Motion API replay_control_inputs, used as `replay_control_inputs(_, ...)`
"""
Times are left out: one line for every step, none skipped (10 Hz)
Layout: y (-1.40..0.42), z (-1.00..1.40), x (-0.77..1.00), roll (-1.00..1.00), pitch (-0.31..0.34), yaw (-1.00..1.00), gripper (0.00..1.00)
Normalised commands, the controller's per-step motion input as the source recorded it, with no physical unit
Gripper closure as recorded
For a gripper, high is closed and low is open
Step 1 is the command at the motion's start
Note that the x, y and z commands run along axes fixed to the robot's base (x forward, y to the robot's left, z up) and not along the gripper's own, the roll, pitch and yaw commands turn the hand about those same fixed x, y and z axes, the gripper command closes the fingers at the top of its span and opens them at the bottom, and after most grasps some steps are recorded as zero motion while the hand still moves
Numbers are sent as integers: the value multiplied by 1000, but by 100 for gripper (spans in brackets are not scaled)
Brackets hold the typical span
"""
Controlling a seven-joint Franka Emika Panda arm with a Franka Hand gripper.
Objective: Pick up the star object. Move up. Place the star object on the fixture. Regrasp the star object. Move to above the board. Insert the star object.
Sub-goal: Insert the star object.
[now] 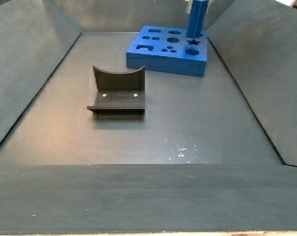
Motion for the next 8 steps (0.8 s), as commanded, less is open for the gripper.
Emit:
replay_control_inputs(0,-49,0,0,0,49,100)
replay_control_inputs(49,-289,-94,-274,0,469,100)
replay_control_inputs(-66,0,-120,0,-26,83,100)
replay_control_inputs(0,0,0,-37,0,0,100)
replay_control_inputs(0,-297,-163,-43,-9,277,100)
replay_control_inputs(0,-17,0,0,0,180,100)
replay_control_inputs(0,-17,0,0,0,0,100)
replay_control_inputs(0,-303,-197,-43,-6,437,100)
